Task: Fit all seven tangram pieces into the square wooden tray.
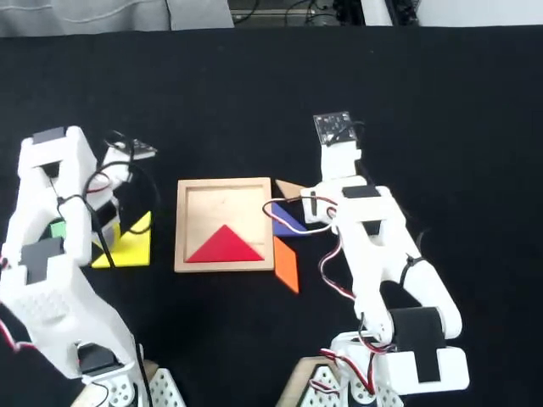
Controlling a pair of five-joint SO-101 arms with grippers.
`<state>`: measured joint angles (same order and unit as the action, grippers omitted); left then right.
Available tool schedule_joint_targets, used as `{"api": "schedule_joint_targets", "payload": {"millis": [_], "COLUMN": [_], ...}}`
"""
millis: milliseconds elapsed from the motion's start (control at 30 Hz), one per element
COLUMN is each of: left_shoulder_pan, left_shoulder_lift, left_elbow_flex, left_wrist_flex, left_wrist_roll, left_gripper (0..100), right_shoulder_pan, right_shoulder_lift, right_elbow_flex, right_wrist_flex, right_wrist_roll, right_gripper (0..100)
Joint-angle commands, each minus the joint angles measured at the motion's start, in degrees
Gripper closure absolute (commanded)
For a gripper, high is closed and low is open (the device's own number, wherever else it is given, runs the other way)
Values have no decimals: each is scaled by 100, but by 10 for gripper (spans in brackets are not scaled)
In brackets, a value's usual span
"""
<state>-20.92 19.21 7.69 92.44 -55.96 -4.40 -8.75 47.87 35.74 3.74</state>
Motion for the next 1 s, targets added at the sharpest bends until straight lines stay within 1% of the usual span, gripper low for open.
{"api": "schedule_joint_targets", "payload": {"millis": [0,133,400,467,500,600,700,767,833,967], "left_shoulder_pan": [356,787,1411,1543,1560,1560,1420,1218,998,681], "left_shoulder_lift": [-818,-1679,-4273,-4791,-5029,-5468,-5530,-5530,-5530,-5521], "left_elbow_flex": [620,1200,2448,2879,3143,3952,4444,4576,4593,4602], "left_wrist_flex": [-360,-343,-413,-686,-958,-1793,-2365,-2602,-2743,-2980], "left_wrist_roll": [-9,0,-53,-53,-44,-9,26,325,589,607], "left_gripper": [972,972,971,971,968,960,877,803,751,732], "right_shoulder_pan": [53,53,53,53,53,53,53,53,53,53], "right_shoulder_lift": [-277,-277,-277,-277,-277,-277,-277,-277,-277,-277], "right_elbow_flex": [-31,-31,22,22,22,31,31,31,31,22], "right_wrist_flex": [-97,-97,-114,-114,-114,-114,-114,-114,-114,-114], "right_wrist_roll": [62,62,62,62,62,62,62,62,62,62], "right_gripper": [987,987,987,987,987,987,987,987,987,987]}}
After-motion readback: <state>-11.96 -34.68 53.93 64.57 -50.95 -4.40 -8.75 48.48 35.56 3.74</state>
